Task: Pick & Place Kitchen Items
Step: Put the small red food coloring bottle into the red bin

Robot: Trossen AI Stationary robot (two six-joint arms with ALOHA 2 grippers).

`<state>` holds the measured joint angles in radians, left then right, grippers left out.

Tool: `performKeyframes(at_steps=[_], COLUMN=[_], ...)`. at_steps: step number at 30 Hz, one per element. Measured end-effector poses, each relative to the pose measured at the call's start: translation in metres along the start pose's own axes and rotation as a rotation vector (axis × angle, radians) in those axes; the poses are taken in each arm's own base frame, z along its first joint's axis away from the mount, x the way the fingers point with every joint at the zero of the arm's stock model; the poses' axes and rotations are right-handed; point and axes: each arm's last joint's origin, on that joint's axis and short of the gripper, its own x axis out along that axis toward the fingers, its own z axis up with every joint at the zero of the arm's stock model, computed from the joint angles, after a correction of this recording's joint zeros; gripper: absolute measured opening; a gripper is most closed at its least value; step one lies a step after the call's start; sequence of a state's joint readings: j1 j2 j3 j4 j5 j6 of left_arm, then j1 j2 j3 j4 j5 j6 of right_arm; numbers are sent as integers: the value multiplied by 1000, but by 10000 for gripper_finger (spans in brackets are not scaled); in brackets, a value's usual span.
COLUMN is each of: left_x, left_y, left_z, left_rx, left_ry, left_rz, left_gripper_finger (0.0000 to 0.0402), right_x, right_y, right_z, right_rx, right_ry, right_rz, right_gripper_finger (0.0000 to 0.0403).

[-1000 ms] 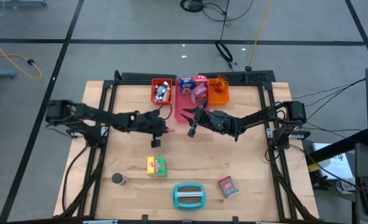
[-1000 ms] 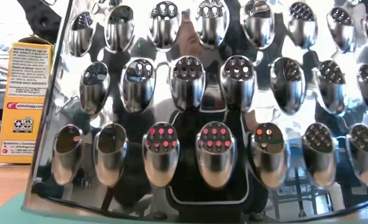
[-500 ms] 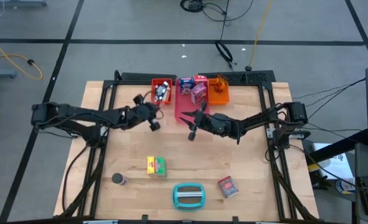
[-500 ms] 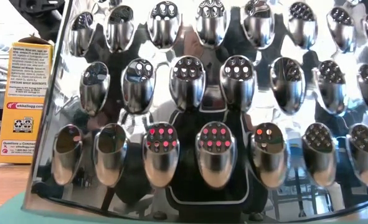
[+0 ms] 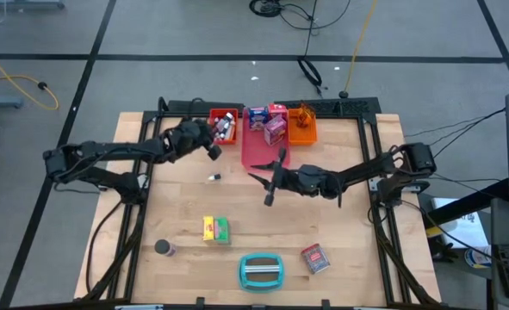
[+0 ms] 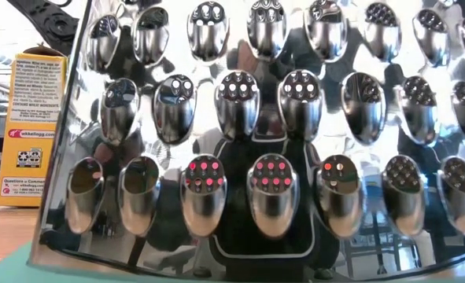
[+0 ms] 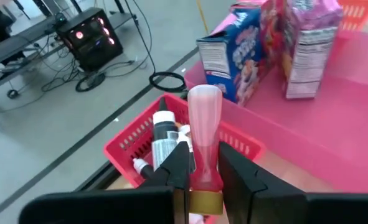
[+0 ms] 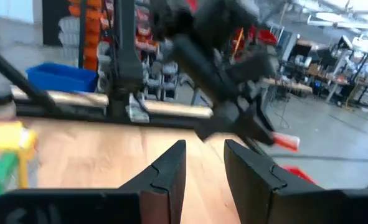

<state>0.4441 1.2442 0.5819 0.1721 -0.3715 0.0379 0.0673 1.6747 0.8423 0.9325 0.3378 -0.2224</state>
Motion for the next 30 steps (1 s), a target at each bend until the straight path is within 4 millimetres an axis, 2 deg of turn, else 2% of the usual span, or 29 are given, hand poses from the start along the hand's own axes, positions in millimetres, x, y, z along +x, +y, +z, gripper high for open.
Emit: performKeyframes(at_steps=[12, 20, 25, 30], left_x=[9, 36, 51, 56], left_y=[22, 21, 19, 17], left_z=[0, -17, -28, -30], left_rx=[-72, -62, -69, -94], left_ry=[-11, 63, 89, 84], left_rz=[-59, -44, -36, -33], left_gripper_finger=[48, 48, 74, 105], right_x=[-7, -8, -8, -8], right_y=[16, 18, 18, 19], right_z=[6, 6, 4, 3], right_rx=[0, -1, -9, -14], right_ry=[-10, -6, 16, 28], right_rz=[52, 59, 64, 67], right_gripper_finger=[100, 100, 100, 100])
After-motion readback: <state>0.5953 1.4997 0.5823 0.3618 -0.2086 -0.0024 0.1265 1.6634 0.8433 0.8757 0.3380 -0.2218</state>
